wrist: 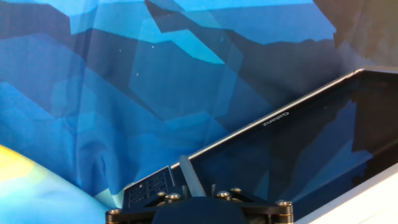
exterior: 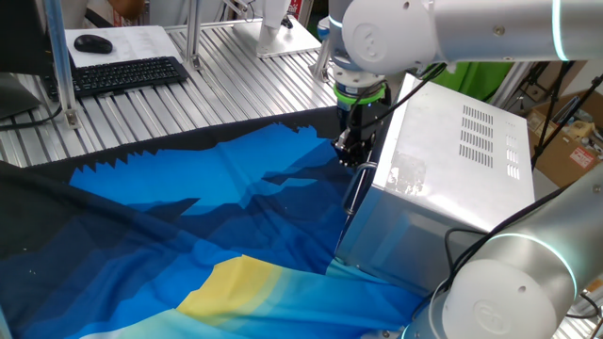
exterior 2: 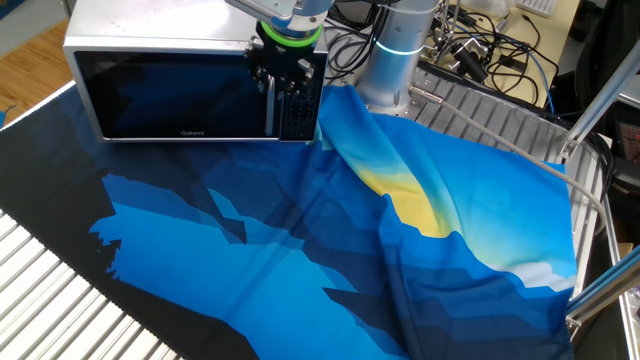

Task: Open the microwave door

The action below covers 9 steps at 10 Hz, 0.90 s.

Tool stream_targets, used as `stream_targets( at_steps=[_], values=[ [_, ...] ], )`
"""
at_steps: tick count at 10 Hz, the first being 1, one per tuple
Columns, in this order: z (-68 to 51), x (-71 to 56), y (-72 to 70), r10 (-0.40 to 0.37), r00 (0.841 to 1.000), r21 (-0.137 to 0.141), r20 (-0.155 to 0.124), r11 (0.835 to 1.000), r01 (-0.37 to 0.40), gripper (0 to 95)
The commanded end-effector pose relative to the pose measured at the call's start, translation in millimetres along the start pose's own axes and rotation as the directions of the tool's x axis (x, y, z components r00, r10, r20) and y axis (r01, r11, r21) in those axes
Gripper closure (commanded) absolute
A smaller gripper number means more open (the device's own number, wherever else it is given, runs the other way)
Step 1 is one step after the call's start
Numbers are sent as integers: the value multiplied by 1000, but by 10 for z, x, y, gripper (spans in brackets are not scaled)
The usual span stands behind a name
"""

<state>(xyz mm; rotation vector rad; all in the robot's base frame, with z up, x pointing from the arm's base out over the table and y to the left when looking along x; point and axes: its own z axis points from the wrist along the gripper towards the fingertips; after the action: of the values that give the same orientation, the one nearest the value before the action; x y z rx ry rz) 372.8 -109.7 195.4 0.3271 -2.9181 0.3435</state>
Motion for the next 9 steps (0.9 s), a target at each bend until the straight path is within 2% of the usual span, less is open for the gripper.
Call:
stream_targets(
  at_steps=[1, 2, 3, 5, 6, 9],
  values=[
    [0, 4, 5, 0, 1000, -1, 1, 1000, 0, 760],
    [5, -1, 0, 0, 1000, -1, 1, 1000, 0, 760],
    [10, -8, -5, 0, 1000, -3, 0, 1000, 0, 570],
    [15, -12, -8, -1, 1000, -6, 2, 1000, 1, 570],
    [15, -12, -9, -1, 1000, -6, 2, 1000, 1, 760],
    [16, -9, -9, -1, 1000, -8, 1, 1000, 1, 760]
  ],
)
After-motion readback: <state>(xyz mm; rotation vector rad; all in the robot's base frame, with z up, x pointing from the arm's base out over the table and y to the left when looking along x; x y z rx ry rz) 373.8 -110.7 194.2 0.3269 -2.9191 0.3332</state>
